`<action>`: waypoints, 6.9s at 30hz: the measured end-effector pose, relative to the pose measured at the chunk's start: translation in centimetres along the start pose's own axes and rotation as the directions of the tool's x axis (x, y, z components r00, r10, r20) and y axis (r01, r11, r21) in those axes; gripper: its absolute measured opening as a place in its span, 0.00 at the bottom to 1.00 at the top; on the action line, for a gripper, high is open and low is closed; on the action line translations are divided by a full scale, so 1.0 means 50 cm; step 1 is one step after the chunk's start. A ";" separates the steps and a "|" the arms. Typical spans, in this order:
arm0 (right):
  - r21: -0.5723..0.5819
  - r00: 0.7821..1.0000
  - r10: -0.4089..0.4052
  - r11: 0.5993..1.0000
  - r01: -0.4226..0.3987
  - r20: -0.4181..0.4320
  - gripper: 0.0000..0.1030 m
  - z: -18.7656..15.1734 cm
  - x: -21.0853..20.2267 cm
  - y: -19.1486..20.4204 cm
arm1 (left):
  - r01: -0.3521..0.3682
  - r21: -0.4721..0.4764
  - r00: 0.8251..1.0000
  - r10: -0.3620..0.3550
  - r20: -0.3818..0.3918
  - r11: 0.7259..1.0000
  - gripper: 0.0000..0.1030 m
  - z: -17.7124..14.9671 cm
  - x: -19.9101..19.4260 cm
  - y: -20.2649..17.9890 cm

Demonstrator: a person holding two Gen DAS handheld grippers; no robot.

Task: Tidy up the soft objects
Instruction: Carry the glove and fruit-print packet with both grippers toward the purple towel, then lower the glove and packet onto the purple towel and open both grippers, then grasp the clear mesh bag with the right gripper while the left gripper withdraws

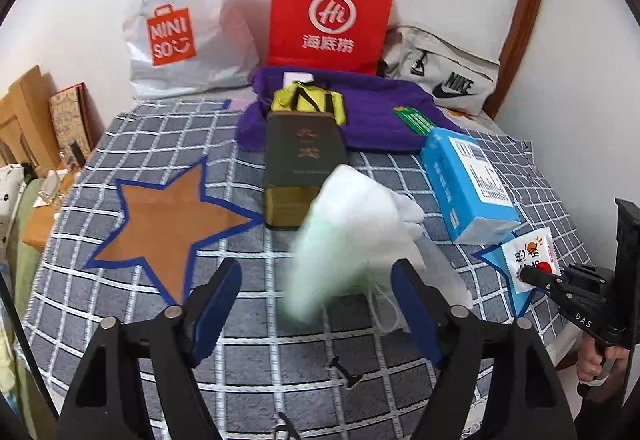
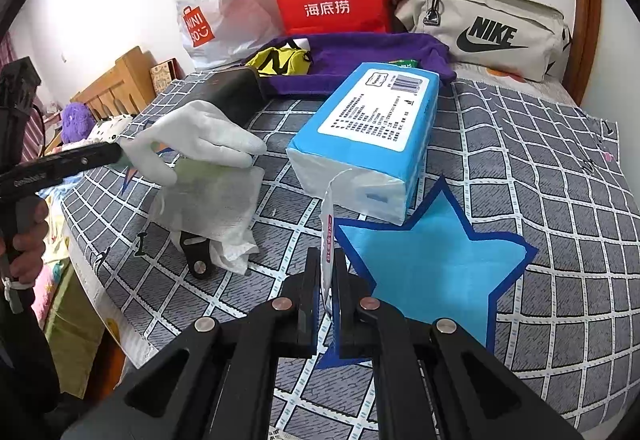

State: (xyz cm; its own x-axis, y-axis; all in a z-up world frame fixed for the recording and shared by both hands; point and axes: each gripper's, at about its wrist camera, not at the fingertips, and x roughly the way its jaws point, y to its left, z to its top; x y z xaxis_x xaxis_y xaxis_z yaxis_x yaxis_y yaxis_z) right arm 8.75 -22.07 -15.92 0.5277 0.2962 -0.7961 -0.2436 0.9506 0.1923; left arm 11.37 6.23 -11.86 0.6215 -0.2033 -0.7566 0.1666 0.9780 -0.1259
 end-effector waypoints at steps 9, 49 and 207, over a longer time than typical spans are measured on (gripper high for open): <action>0.003 1.000 0.000 1.000 0.000 -0.015 0.05 0.005 0.017 -0.006 | 0.096 -0.063 0.995 -0.096 0.001 0.993 0.77 0.022 0.020 -0.001; 0.002 0.986 -0.052 0.999 0.052 0.157 0.05 0.103 -0.113 0.033 | 0.074 -0.106 0.992 -0.062 0.114 0.992 0.07 0.102 -0.029 -0.054; -0.029 0.995 0.092 0.995 -0.092 0.024 0.59 0.240 0.013 0.086 | 0.047 -0.139 0.998 -0.053 -0.040 0.989 0.58 0.224 0.094 0.004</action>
State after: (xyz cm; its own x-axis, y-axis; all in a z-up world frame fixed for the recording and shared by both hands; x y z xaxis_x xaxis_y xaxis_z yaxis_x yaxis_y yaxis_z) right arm 17.80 -16.66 -8.72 0.5222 0.3850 -0.7610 -0.3147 0.9163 0.2476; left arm 22.88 4.92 -8.25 0.5804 -0.2528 -0.7741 0.0877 0.9645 -0.2492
